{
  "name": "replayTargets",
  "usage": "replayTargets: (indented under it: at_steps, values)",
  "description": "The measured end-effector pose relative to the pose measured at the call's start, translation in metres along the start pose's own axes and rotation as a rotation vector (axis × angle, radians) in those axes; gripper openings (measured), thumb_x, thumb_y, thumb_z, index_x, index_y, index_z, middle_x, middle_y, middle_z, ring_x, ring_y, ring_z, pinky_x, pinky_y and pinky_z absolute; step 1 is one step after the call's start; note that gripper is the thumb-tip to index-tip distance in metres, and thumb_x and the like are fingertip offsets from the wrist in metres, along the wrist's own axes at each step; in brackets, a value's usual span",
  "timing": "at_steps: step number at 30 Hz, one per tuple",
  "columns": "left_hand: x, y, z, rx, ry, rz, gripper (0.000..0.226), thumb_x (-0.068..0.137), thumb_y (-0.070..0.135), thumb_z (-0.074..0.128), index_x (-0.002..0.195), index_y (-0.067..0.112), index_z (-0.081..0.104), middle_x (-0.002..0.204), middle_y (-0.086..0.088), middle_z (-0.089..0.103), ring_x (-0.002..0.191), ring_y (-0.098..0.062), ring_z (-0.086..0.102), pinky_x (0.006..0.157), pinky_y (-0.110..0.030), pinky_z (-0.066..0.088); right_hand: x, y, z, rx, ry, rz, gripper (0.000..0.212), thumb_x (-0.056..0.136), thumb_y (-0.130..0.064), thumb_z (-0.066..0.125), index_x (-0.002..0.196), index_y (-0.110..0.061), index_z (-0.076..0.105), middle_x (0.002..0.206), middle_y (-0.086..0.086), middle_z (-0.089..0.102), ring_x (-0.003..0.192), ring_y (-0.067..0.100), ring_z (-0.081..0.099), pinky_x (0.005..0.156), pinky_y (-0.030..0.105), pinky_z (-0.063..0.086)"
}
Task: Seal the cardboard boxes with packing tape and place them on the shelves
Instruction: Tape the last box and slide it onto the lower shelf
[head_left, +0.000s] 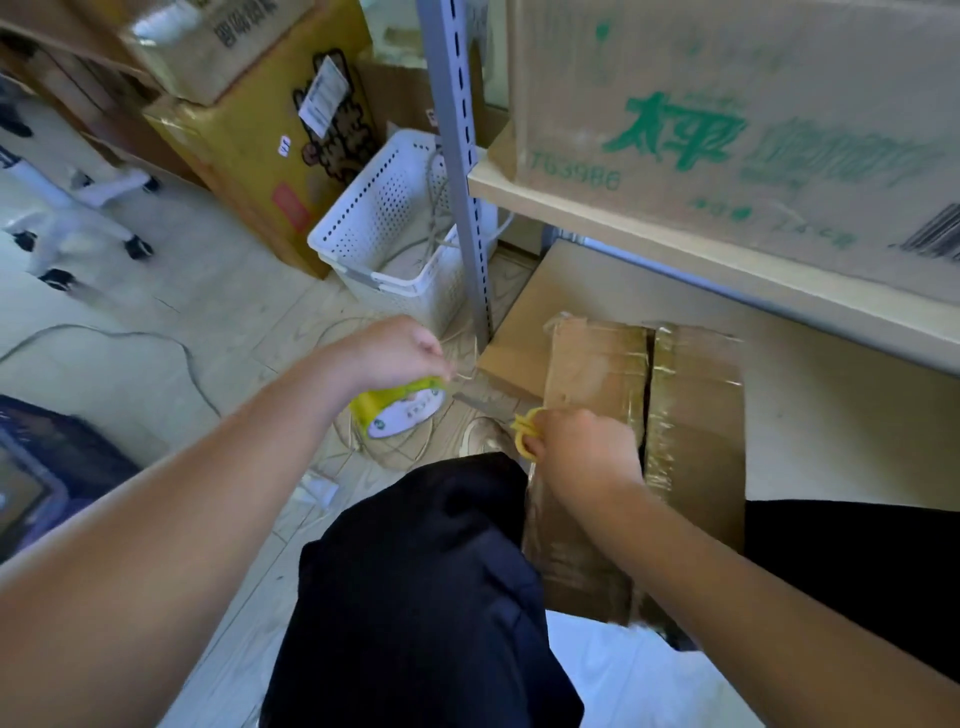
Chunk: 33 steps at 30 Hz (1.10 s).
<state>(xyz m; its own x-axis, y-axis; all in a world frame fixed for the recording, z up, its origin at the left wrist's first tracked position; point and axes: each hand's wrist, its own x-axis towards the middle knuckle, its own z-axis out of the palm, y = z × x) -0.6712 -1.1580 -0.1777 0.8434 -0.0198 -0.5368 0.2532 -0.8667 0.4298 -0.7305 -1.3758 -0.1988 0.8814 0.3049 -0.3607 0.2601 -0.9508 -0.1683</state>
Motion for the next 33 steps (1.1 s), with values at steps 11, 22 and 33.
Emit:
replayTargets:
  at_steps: [11, 22, 33]
  values:
    - [-0.067, 0.023, -0.02, -0.602, 0.324, -0.059, 0.013, 0.079, 0.04, 0.075, 0.084, 0.029, 0.078, 0.089, 0.01, 0.074, 0.092, -0.014, 0.067, 0.082, -0.027, 0.051, 0.027, -0.013, 0.004, -0.19, -0.27, -0.153, 0.017, 0.093, -0.005, 0.057, 0.107, -0.006, 0.067, 0.094, 0.005, 0.064, 0.091, 0.027, 0.065, 0.068, 0.032, 0.046]
    - [-0.184, 0.184, -0.07, -0.852, 0.336, 0.501, 0.018, 0.095, 0.019, 0.06, 0.092, 0.023, 0.077, 0.1, 0.008, 0.075, 0.096, -0.012, 0.069, 0.089, -0.034, 0.049, -0.144, 0.122, -0.202, -0.091, 0.829, -0.126, 0.021, 0.089, -0.039, 0.057, 0.109, -0.038, 0.061, 0.086, -0.007, 0.073, 0.068, 0.019, 0.069, 0.053, 0.032, 0.056]
    - [-0.249, 0.415, -0.092, -0.883, 0.29, 0.839, 0.015, 0.097, 0.026, 0.06, 0.097, 0.024, 0.075, 0.094, 0.008, 0.074, 0.084, -0.011, 0.068, 0.07, -0.026, 0.049, -0.252, 0.273, -0.42, 0.276, 1.117, 0.395, 0.018, 0.084, -0.025, 0.077, 0.1, -0.016, 0.079, 0.092, 0.005, 0.075, 0.085, 0.024, 0.066, 0.07, 0.025, 0.043]
